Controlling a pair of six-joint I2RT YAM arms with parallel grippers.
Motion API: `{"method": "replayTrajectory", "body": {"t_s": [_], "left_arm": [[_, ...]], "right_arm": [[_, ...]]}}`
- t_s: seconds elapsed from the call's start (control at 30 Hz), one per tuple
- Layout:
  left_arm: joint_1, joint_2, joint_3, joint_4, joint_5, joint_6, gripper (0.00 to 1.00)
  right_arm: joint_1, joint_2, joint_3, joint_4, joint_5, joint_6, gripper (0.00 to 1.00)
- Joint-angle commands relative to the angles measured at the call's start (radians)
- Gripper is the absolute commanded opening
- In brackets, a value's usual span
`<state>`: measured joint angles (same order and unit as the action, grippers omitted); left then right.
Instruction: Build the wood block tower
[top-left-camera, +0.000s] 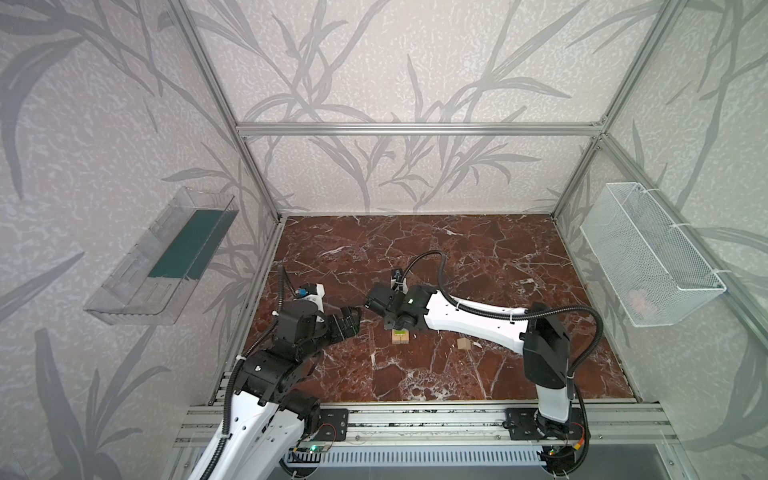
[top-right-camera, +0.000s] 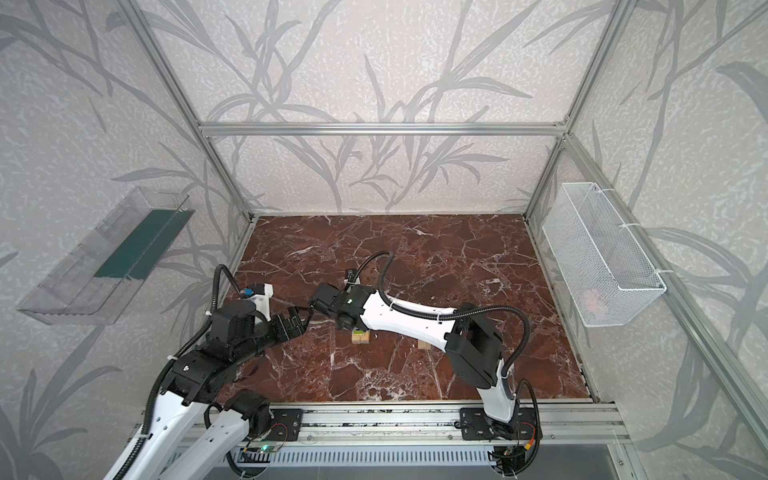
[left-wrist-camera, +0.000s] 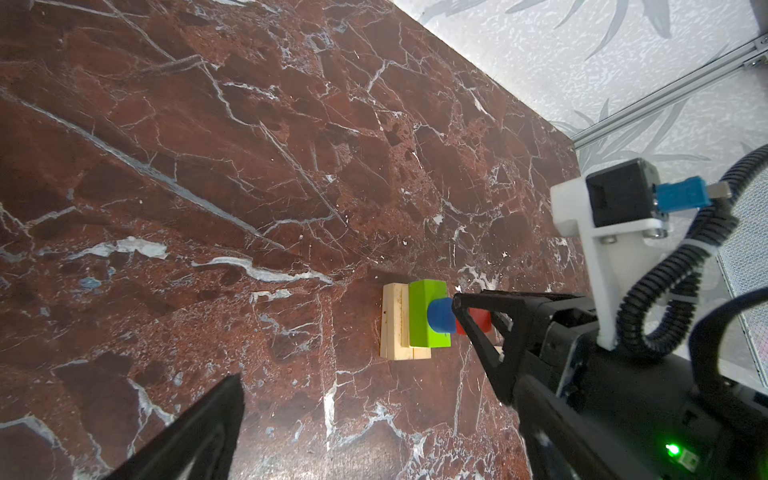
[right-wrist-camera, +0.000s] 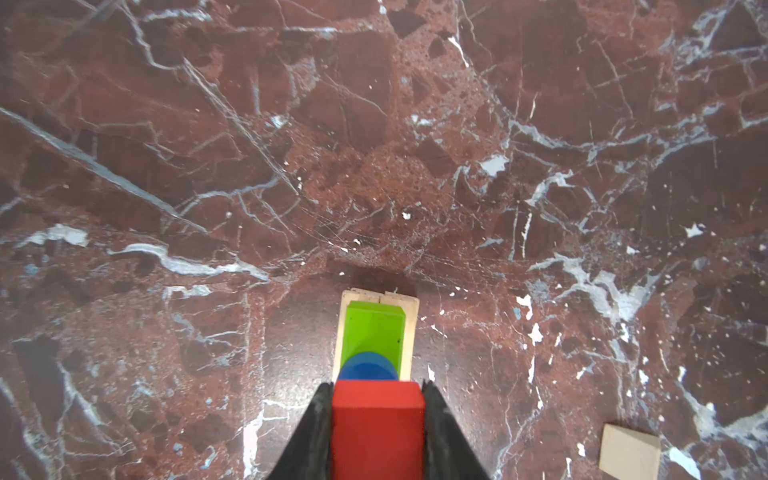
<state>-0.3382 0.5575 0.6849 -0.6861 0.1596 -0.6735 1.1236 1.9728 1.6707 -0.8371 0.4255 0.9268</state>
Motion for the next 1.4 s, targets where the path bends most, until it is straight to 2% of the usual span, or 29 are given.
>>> {"method": "replayTrajectory", "body": {"t_s": [0.0, 1.37], "left_arm": [[0.001, -0.013, -0.005, -0.011, -0.001, -0.006, 1.00], [0.001, -0.007, -0.006, -0.005, -0.009, 0.006, 1.00]], "right_arm": [[-0.005, 0.018, 0.032, -0.053, 0.029, 0.030, 0.17], [-0.005, 0.068, 0.066, -0.046, 0.009, 0.027, 0.22]]}}
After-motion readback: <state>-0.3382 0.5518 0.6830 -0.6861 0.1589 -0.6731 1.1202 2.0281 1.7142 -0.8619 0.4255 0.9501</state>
